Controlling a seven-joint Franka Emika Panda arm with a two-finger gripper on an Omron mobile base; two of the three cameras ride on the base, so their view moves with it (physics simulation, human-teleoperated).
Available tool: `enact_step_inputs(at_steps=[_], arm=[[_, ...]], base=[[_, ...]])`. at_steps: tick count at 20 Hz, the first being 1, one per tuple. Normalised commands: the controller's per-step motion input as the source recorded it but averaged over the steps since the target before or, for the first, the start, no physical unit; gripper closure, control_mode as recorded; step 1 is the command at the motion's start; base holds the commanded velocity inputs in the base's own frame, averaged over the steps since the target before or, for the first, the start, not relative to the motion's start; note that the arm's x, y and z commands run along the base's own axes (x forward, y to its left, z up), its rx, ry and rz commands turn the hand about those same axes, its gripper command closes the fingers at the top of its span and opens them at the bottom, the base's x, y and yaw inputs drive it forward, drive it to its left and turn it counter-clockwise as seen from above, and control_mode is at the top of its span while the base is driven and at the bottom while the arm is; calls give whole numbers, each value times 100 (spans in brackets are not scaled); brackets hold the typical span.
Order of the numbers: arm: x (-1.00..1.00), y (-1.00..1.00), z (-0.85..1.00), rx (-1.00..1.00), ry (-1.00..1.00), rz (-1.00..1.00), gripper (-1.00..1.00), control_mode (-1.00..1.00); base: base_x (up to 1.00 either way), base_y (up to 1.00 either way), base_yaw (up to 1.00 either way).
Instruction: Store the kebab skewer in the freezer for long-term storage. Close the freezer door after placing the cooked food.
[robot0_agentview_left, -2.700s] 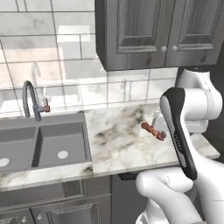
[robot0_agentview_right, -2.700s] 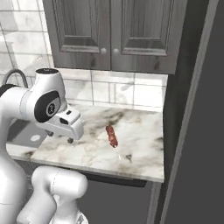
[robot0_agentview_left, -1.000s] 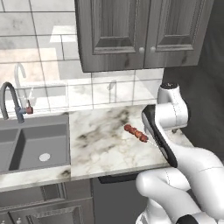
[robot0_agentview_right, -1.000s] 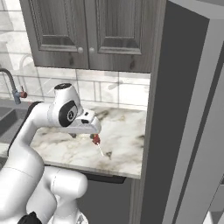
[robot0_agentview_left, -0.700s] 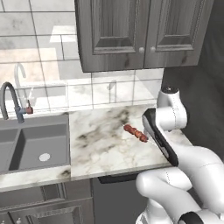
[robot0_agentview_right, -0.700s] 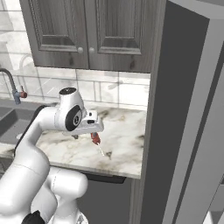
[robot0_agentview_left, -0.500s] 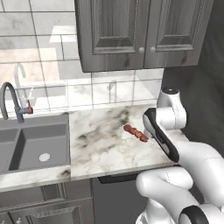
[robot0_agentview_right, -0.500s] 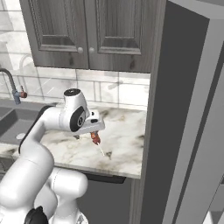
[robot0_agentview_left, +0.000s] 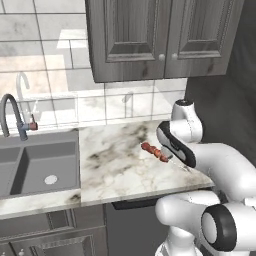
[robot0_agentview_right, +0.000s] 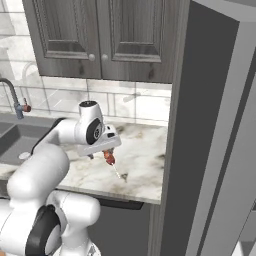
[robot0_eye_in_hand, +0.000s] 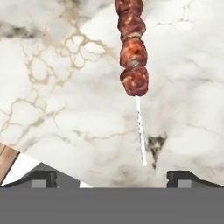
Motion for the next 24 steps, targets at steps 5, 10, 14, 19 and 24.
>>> enact_step_inputs(at_steps=[5,10,14,19,24], arm=[[47,0,-37,0,11,0,-100,-100],[46,-9,-30,3,3,2,-100,-100],[26,0,-15,0,0,3,-100,-100],[32,0,-18,0,0,0,-100,-100],[20,0,-23,0,2,0,-100,-100]], base=[[0,0,0],[0,0,0],[0,0,0],[0,0,0],[0,0,0]])
